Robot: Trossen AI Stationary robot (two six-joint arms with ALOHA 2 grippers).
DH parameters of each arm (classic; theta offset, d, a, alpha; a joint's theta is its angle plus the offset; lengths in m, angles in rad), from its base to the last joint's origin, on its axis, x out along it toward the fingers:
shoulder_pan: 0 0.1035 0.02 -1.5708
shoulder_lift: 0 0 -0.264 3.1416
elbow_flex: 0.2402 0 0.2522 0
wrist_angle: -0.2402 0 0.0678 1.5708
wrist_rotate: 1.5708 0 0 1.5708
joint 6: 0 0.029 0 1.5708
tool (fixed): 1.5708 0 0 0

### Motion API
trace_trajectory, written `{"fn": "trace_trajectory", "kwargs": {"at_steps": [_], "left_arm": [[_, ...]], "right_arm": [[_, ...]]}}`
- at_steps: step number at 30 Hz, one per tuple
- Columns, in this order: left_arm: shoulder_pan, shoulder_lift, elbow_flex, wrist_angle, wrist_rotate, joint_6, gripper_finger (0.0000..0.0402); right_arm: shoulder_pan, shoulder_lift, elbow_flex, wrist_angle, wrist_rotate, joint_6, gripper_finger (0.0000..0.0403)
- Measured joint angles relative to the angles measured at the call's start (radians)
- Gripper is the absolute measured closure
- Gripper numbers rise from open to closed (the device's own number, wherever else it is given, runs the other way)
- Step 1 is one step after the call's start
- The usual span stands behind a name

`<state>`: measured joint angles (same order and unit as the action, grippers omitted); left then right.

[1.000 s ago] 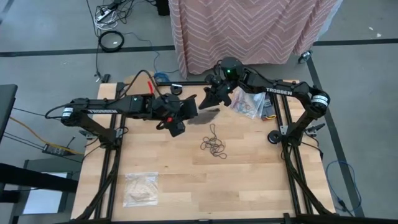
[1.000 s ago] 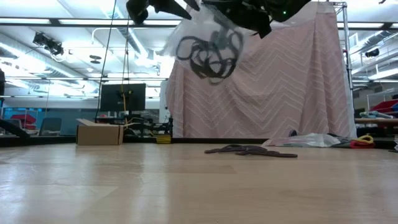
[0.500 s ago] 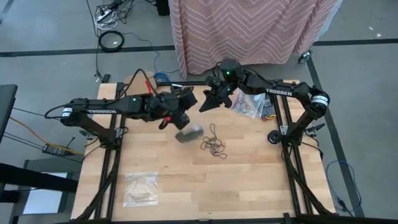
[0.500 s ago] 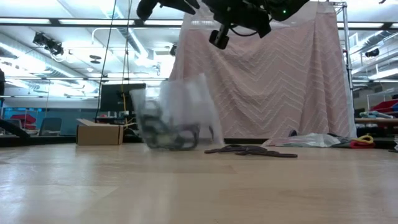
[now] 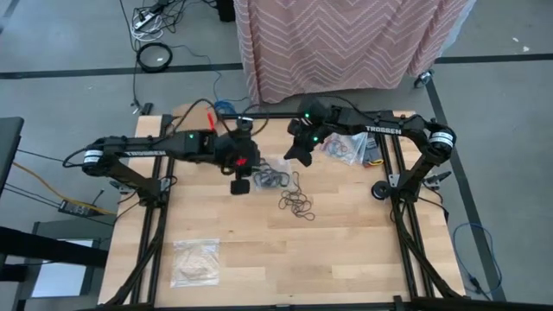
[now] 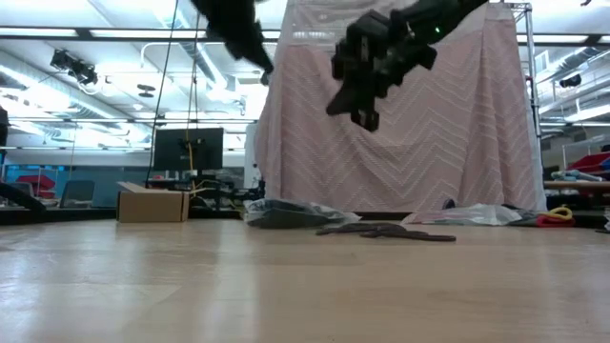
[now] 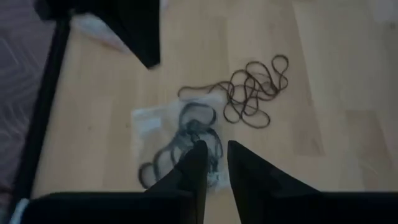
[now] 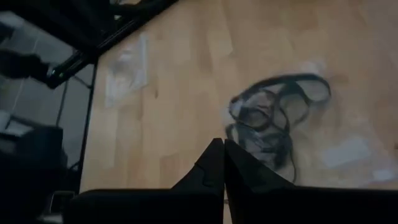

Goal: Sort rubber bands
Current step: Close the transparent zip bag

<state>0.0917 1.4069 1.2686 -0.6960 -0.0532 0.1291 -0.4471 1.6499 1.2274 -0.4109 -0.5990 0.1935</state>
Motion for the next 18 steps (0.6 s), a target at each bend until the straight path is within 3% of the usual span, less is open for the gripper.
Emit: {"fn": "trace_trajectory", "kwargs": {"at_steps": [3,7,10,13,18], "left_arm": [[0.002,0.000,-0.080,0.081,0.032,-0.061,0.0334],[0.024,0.000,-0.173,0.240,0.123,-0.104,0.0334],[0.064,0.000,-0.213,0.314,0.168,-0.151,0.0334],[0.105,-0.001,-0.231,0.347,0.193,-0.169,0.0334],[0.159,0.000,-0.233,0.345,0.198,-0.163,0.0334]], "right_arm": [[-0.048,0.001,-0.125,0.076,-0.052,0.131,0.0403],[-0.109,0.001,-0.334,0.421,-0.106,0.413,0.0394],[-0.131,0.001,-0.452,0.681,-0.062,0.613,0.0368],[-0.134,0.001,-0.502,0.705,0.012,0.702,0.0329],[-0.124,0.001,-0.502,0.654,0.071,0.699,0.0262]]}}
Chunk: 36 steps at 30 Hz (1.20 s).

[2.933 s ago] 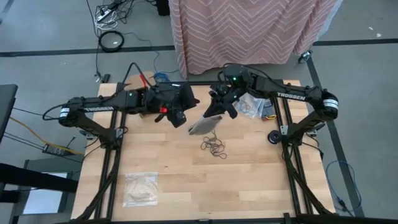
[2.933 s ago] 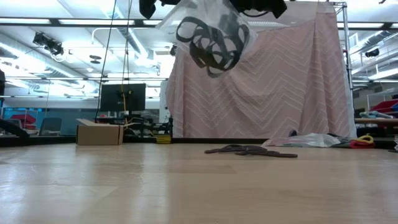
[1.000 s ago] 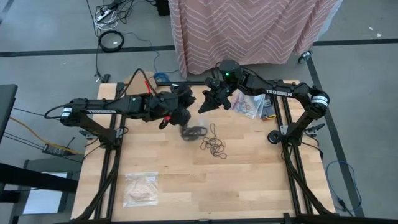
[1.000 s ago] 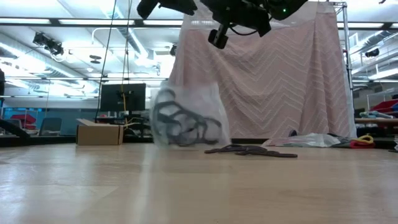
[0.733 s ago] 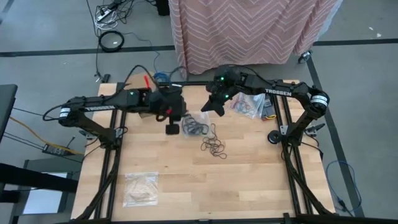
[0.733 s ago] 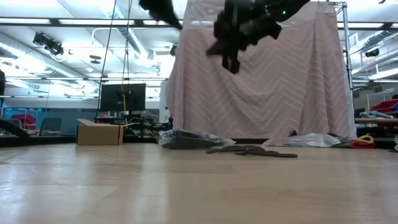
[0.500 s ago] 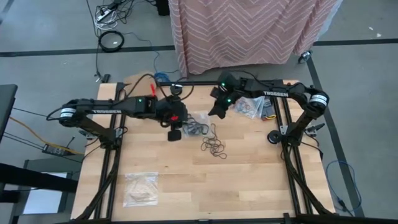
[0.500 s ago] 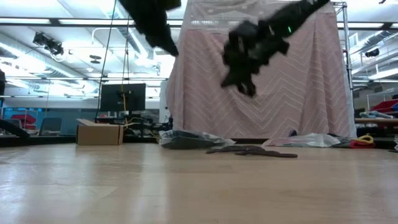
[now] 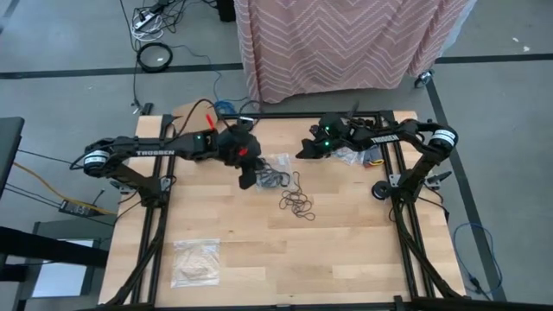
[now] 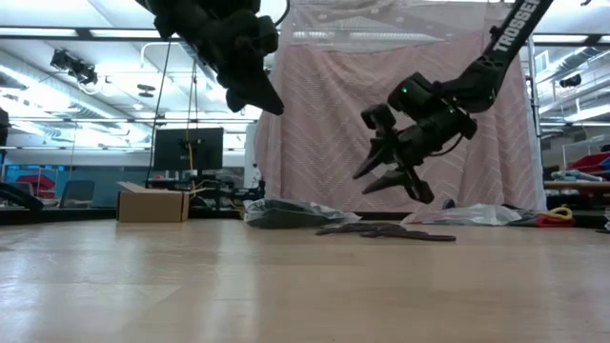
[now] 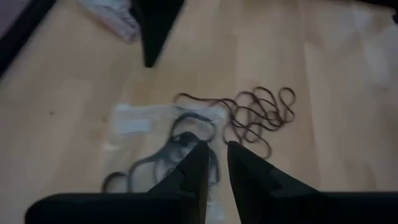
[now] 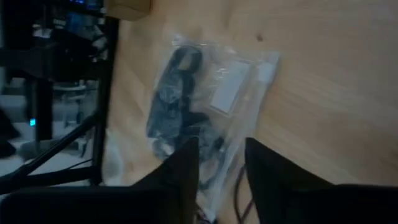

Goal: Sort rubber bands
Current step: Close the transparent zip bag

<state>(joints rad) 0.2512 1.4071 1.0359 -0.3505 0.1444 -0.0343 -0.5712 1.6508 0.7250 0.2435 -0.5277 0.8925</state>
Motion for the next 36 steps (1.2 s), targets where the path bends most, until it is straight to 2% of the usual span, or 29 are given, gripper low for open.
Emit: {"fn": "trace_trajectory", "kwargs": {"at_steps": [5,12,17,20,23,25,29,33,36], "left_arm": [[0.028,0.000,0.000,-0.001,0.000,0.001,0.0334],[0.032,0.000,0.001,-0.020,0.000,0.002,0.0334],[0.031,0.000,0.001,-0.061,0.000,0.001,0.0334],[0.031,0.000,0.001,-0.072,0.000,0.003,0.0334],[0.031,0.000,0.001,-0.068,-0.001,0.011,0.0334],[0.031,0.000,0.001,-0.061,0.000,0.029,0.0334],[0.031,0.000,0.001,-0.067,-0.001,0.030,0.0334],[0.031,0.000,0.001,-0.079,-0.001,0.030,0.0334],[0.031,0.000,0.001,-0.091,-0.001,0.030,0.0334]], "right_arm": [[0.009,0.047,0.026,-0.016,0.003,0.043,0.0234],[0.044,0.235,0.140,0.015,-0.113,0.084,0.0241],[0.059,0.291,0.200,0.024,-0.150,0.106,0.0252],[0.073,0.293,0.215,0.016,-0.124,0.071,0.0285],[0.079,0.292,0.222,0.012,-0.121,0.026,0.0362],[0.085,0.292,0.223,0.011,-0.115,0.006,0.0390],[0.087,0.288,0.225,-0.039,-0.071,-0.004,0.0377],[0.074,0.287,0.224,0.005,-0.153,-0.015,0.0351],[0.064,0.275,0.224,-0.006,-0.168,-0.016,0.0317]]}}
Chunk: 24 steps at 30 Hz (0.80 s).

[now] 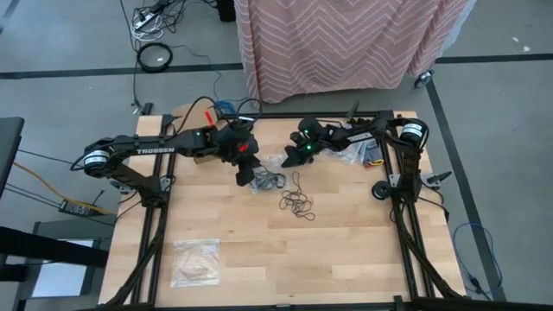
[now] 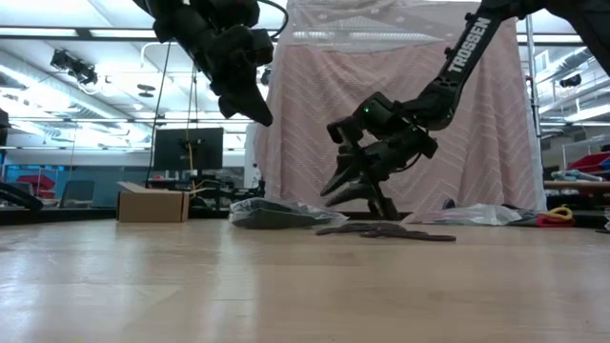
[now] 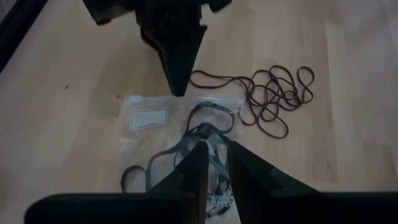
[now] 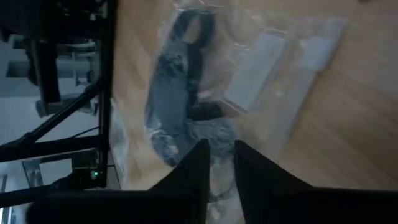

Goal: Sort rubber bands
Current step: Close the transparent zip bag

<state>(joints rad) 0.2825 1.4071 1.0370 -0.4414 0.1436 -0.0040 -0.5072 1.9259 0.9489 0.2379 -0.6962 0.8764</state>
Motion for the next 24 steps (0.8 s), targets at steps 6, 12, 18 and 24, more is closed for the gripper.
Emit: {"fn": "trace_trajectory", "kwargs": {"at_steps": [6,12,18,24], "left_arm": [[0.000,0.000,-0.003,-0.010,0.000,0.005,0.0334],[0.015,0.047,-0.108,0.019,0.126,0.005,0.0341],[0.014,0.139,-0.157,0.145,0.128,-0.009,0.0354],[0.014,0.248,-0.153,0.227,0.135,-0.034,0.0363]], "right_arm": [[-0.025,0.001,0.000,-0.097,0.033,0.020,0.0235],[-0.025,0.001,0.000,-0.100,0.077,0.033,0.0193],[-0.006,0.001,0.000,-0.086,0.093,0.038,0.0194],[0.021,0.003,0.000,-0.055,0.126,0.062,0.0209]]}}
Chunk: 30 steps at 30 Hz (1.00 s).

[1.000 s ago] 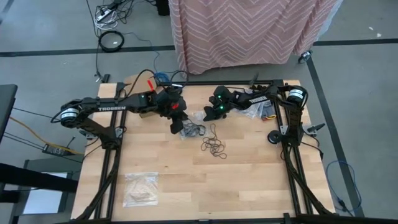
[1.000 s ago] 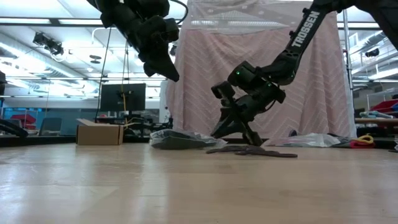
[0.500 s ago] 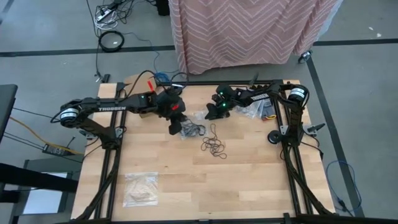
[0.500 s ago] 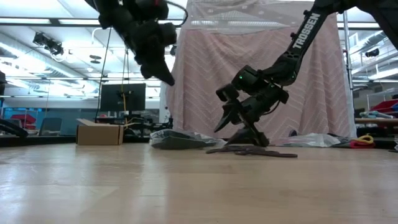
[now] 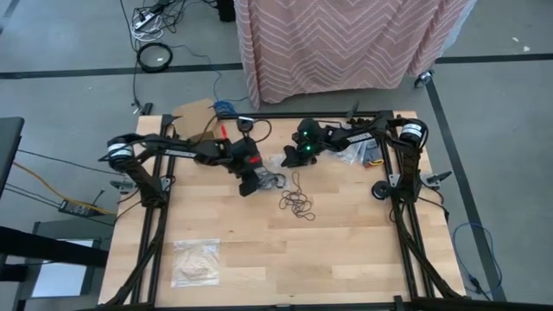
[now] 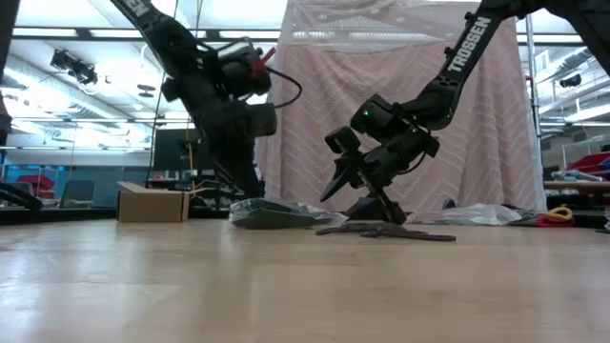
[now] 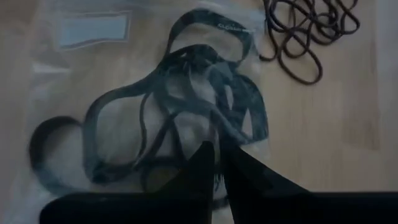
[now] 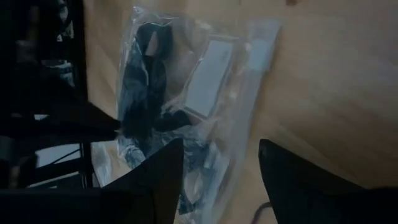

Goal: Sort rubber bands
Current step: Close the transparent zip bag

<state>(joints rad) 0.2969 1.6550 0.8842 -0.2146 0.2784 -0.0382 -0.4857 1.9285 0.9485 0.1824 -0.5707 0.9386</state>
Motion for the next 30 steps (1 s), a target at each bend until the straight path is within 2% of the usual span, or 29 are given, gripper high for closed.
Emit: {"fn": "trace_trajectory", "kwargs": {"at_steps": [6,11,14,19,25,30], "left_arm": [[-0.003,0.069,0.001,0.100,0.050,-0.059,0.0365],[-0.003,0.081,0.001,0.116,0.056,-0.075,0.0365],[-0.003,0.081,0.001,0.122,0.056,-0.074,0.0365],[-0.003,0.081,0.001,0.153,0.056,-0.075,0.0365],[-0.003,0.081,0.001,0.163,0.055,-0.094,0.0365],[-0.003,0.081,0.001,0.163,0.055,-0.097,0.0365]], "right_arm": [[0.017,0.000,0.000,0.017,0.053,0.003,0.0223],[0.023,0.001,0.000,0.064,0.068,0.002,0.0245],[0.029,0.001,0.000,0.103,0.053,-0.009,0.0284],[0.052,0.001,0.000,0.131,0.021,-0.070,0.0389],[0.076,0.001,0.000,0.123,0.025,-0.109,0.0401],[0.079,0.001,0.000,0.163,0.006,-0.130,0.0385]]}}
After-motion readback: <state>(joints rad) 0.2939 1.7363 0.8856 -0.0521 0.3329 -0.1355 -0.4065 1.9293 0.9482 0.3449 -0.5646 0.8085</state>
